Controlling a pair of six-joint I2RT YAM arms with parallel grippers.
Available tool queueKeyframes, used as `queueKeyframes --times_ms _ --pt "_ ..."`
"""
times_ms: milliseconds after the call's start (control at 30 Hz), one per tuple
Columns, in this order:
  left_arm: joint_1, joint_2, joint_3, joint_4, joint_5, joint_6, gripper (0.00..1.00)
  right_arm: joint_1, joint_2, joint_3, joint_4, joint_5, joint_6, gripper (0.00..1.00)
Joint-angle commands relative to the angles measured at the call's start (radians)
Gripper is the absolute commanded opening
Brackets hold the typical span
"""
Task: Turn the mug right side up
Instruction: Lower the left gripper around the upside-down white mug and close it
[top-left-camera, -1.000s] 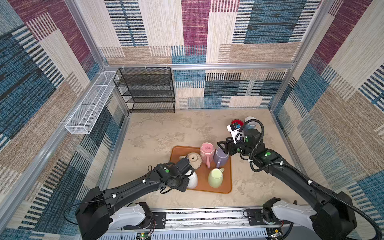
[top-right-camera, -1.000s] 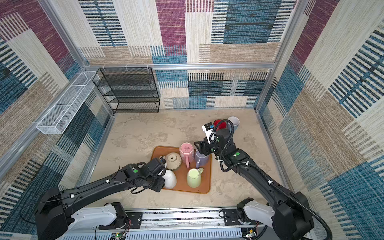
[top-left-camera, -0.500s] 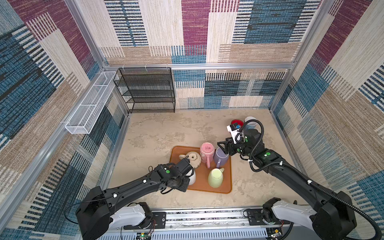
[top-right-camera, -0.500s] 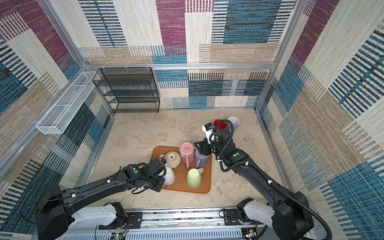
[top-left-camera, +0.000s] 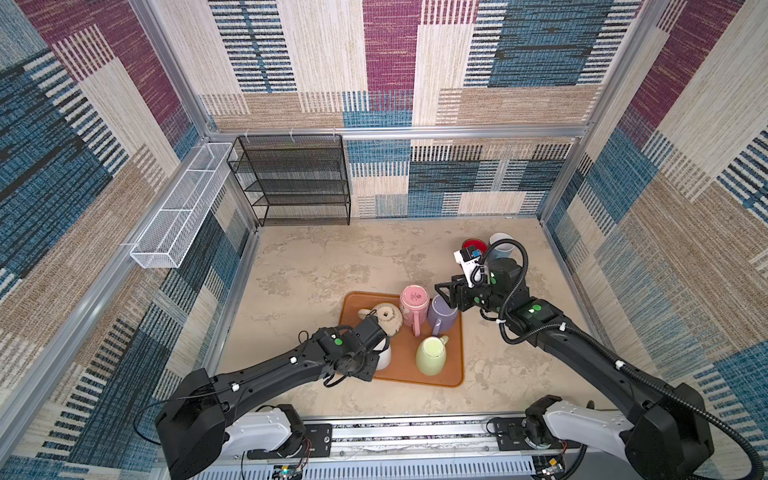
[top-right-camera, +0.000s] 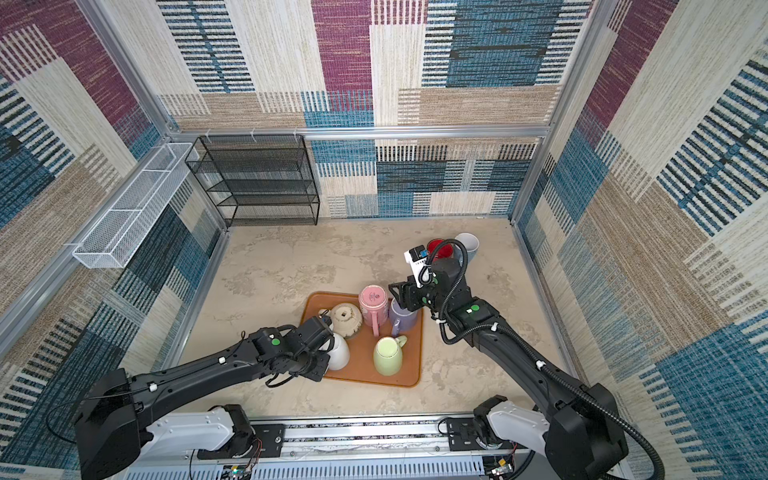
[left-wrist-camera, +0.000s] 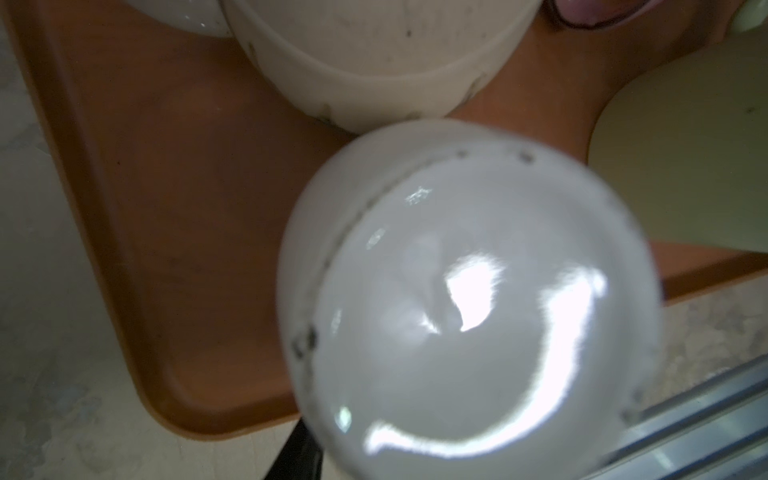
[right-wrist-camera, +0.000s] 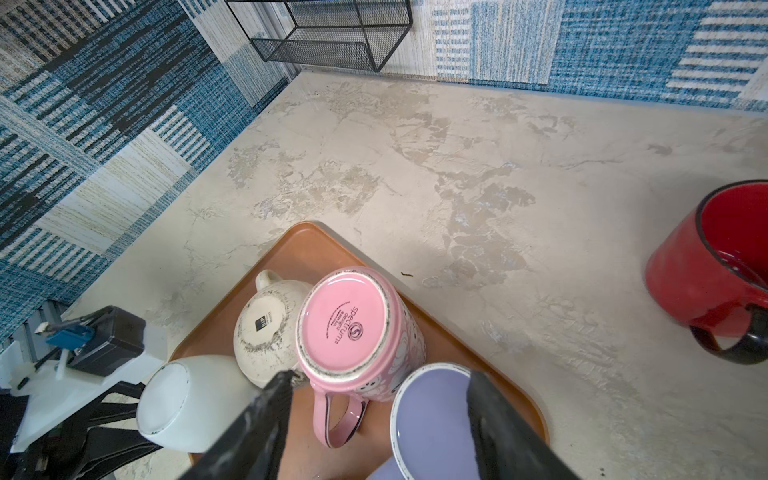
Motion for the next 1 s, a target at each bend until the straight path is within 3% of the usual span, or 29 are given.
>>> queueKeyframes --times_ms 0,533,967 --pt "-0.004 0.005 0.006 0.006 -0.039 -0.028 0.36 0.0 -0.003 0.002 0.023 0.003 0.009 0.68" --pt "-0.018 0.04 0.009 0.006 -0.086 -0.029 0.23 0.002 -0.003 -0.006 0.027 0.003 0.015 0.68" --pt "-0.02 0.028 0.019 -0.006 -0.1 -0.01 0.04 0.001 -0.005 -0.007 0.028 -0.005 0.017 0.68"
